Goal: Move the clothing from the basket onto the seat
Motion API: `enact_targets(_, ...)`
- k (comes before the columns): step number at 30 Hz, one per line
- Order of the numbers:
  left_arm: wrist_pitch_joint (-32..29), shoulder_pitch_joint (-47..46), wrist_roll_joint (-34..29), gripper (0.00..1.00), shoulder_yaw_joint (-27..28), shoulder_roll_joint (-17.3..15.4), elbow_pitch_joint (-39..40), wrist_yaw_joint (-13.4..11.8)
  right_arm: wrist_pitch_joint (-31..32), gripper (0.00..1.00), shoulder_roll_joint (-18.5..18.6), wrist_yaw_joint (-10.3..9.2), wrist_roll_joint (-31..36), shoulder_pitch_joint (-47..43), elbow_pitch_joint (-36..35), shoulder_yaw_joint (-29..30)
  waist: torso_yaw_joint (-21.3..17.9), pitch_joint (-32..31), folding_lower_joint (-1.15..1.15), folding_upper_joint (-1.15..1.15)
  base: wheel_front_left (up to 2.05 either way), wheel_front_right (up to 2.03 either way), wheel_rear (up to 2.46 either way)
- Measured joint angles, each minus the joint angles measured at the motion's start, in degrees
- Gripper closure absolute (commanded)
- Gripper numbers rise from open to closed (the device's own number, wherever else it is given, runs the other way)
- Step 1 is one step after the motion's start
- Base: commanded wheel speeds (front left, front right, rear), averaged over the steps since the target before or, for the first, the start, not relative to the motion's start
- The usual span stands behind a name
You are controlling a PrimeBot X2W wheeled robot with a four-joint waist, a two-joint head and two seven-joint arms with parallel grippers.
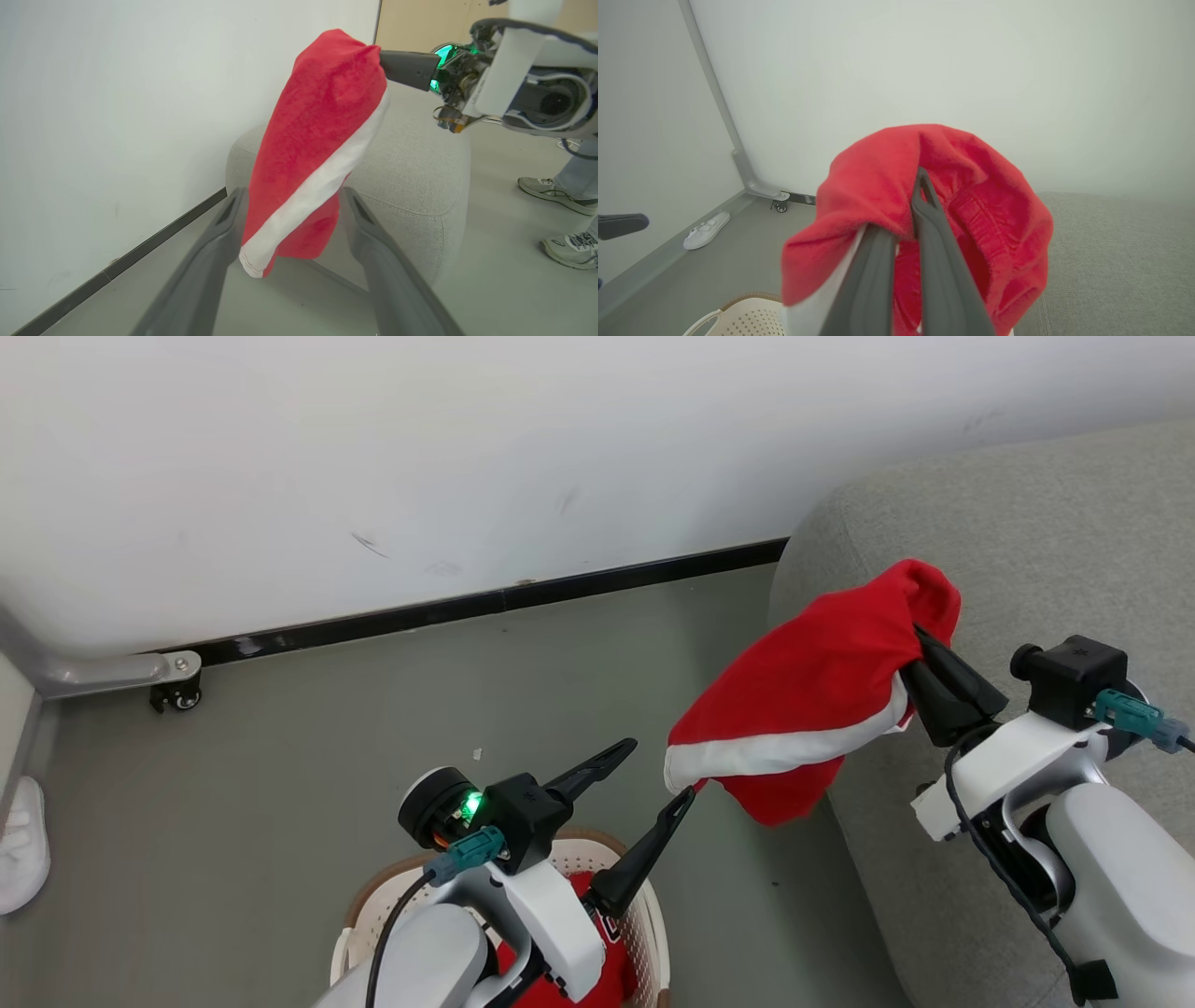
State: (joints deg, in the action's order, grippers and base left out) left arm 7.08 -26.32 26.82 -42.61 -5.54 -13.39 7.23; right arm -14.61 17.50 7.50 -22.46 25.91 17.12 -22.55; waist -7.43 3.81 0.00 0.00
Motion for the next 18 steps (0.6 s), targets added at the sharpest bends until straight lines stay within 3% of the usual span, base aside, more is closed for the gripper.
enact_targets(18,0.0,0.0,0.6,0.0,-1.3,-1.4,1.7,0.0,0.0,1.0,0.1,0.0,2.4,-2.3,-7.5,6.2,-5.8,1.5,0.0,0.0,0.0,0.0,0.0)
